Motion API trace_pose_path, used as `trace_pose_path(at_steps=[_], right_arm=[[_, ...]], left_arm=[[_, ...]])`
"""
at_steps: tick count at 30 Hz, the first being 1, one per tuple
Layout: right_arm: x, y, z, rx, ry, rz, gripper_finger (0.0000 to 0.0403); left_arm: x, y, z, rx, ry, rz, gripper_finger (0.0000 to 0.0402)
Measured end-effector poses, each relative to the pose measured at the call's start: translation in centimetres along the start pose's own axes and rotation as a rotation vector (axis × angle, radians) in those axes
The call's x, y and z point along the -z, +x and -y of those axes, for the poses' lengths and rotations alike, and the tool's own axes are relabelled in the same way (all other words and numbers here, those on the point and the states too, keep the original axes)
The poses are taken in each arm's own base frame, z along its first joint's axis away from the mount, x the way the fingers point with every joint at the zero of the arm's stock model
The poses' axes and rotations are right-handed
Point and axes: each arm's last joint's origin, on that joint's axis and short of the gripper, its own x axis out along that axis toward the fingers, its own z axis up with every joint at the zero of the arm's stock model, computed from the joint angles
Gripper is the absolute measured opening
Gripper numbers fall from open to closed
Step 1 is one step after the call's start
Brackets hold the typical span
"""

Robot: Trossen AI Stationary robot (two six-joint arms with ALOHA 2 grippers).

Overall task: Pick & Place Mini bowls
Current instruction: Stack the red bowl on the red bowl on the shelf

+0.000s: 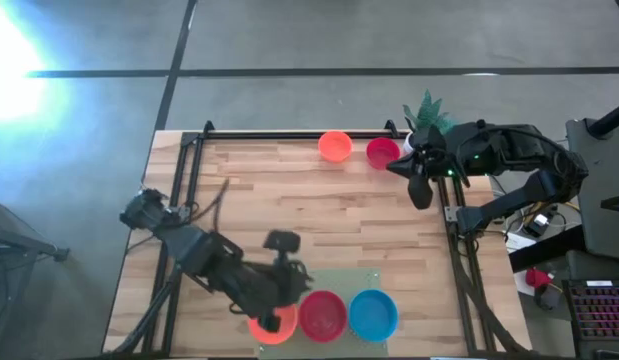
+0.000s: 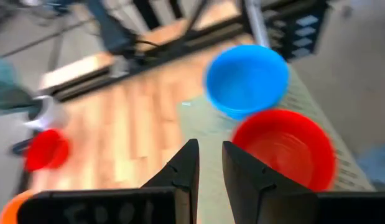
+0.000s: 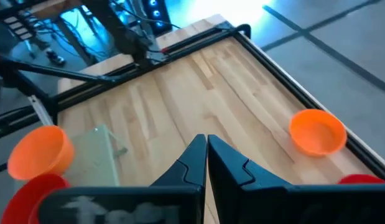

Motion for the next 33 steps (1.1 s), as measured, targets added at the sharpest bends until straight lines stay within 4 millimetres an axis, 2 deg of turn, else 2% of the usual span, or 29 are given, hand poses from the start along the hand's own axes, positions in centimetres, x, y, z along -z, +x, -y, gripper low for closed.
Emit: trace_pose_path(at_steps=[7,15,22,28,33], right_arm=[[0.9,1.7,1.5,0.105,0.078,-0.078,0.0013],[2.9,5.5,4.7,0.229,0.192,-0.213,0.0013],[5.1,8.3,8.7,0.32,0.309,-0.346,0.0013],[6.9,9.7,12.0,0.442,0.393,-0.405,0.0013],[8.1,10.7,14.3,0.488,0.397,-0.412,0.0013]], left_arm=[[0.2,-2.5,-3.5,-0.137,-0.119,0.012,0.0064],[0.4,-3.5,-6.3,-0.192,-0.182,0.01,0.0064],[0.5,-3.8,-7.4,-0.212,-0.177,0.013,0.0064],[0.5,-3.6,-8.1,-0.23,-0.178,0.008,0.0064],[0.6,-3.4,-8.7,-0.264,-0.188,0.005,0.0064]])
